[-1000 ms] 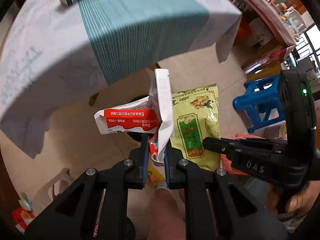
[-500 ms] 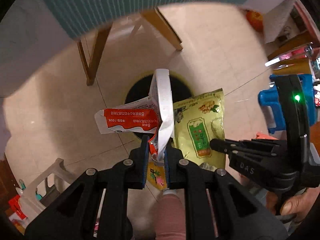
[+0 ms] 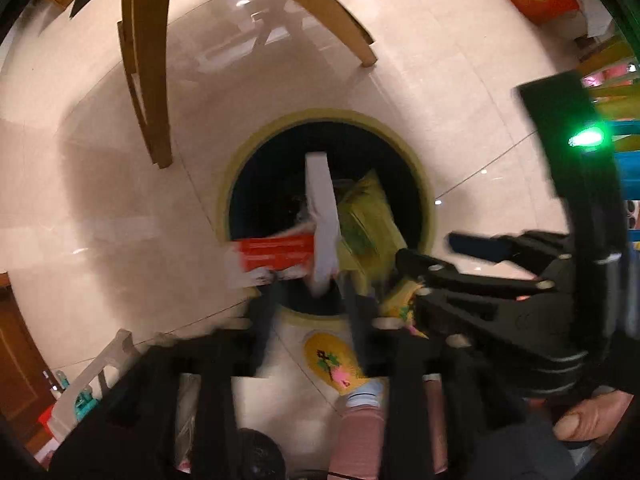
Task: Collect trash
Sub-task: 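Open both tools over the bin to drop the box and bag, then raise both tools back toward the table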
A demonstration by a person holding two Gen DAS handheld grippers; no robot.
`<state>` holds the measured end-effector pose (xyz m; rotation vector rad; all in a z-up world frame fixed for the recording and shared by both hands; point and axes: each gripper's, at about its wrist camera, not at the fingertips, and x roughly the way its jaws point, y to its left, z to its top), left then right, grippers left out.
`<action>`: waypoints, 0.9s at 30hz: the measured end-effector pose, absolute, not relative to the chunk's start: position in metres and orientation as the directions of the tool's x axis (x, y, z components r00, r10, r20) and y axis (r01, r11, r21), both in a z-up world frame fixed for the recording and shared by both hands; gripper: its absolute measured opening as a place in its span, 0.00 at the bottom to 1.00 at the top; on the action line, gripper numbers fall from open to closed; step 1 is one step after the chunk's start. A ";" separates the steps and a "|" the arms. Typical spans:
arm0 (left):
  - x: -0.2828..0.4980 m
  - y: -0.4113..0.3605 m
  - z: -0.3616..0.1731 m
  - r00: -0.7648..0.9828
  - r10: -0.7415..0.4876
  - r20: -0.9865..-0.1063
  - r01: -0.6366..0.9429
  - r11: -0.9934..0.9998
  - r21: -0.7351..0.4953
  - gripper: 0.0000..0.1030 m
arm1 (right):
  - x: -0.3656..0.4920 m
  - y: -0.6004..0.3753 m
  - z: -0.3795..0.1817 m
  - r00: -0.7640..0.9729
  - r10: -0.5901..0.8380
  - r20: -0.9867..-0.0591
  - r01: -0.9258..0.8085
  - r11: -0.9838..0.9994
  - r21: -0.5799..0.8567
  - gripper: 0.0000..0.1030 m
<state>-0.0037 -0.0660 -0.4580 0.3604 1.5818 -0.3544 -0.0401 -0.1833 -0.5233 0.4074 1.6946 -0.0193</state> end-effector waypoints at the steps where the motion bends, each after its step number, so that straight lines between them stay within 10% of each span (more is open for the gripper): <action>1: -0.001 -0.063 -0.459 -0.031 0.022 -0.999 0.429 0.903 0.007 0.56 | -0.039 -0.186 -0.521 -0.092 0.242 -0.966 0.274 0.939 0.209 0.47; 4: 0.007 -0.050 -0.460 -0.034 0.019 -0.999 0.390 0.921 0.004 0.80 | -0.037 -0.194 -0.513 -0.071 0.242 -0.968 0.291 0.933 0.212 0.50; 27: -0.014 -0.010 -0.300 0.085 -0.052 -0.995 0.272 0.962 -0.027 0.80 | -0.080 -0.188 -0.377 0.166 0.214 -0.963 0.326 0.909 0.258 0.56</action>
